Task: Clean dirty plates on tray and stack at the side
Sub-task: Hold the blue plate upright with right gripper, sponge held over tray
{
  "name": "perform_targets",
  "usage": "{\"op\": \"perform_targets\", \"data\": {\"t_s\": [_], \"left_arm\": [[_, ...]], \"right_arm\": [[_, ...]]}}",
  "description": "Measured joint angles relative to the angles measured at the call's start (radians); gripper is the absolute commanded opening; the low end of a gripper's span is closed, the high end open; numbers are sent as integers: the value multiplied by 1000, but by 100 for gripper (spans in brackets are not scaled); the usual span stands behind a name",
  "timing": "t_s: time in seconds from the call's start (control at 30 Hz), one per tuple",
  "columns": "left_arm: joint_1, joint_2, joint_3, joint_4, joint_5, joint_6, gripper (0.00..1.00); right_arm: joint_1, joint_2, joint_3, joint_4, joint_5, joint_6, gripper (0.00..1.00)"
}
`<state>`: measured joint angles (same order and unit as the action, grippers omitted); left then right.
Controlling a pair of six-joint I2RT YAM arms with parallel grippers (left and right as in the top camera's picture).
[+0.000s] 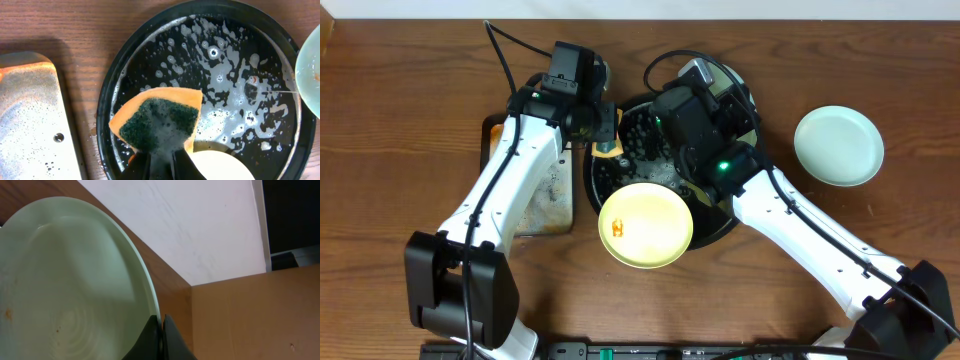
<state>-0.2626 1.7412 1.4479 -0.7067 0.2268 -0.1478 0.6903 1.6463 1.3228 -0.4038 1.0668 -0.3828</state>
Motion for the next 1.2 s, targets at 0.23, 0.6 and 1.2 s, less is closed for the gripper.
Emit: {"op": "perform_targets", "data": {"t_s": [0.23,0.6,1.2], "left_arm": [[0,0,0,7,0,5,14],[0,0,0,8,0,11,13],[0,0,0,9,0,11,14]], "right_arm": [[-1,0,0,0,0,0,1],[-41,0,0,-25,-41,36,1],[-62,5,0,-95,-115,123,1]]}}
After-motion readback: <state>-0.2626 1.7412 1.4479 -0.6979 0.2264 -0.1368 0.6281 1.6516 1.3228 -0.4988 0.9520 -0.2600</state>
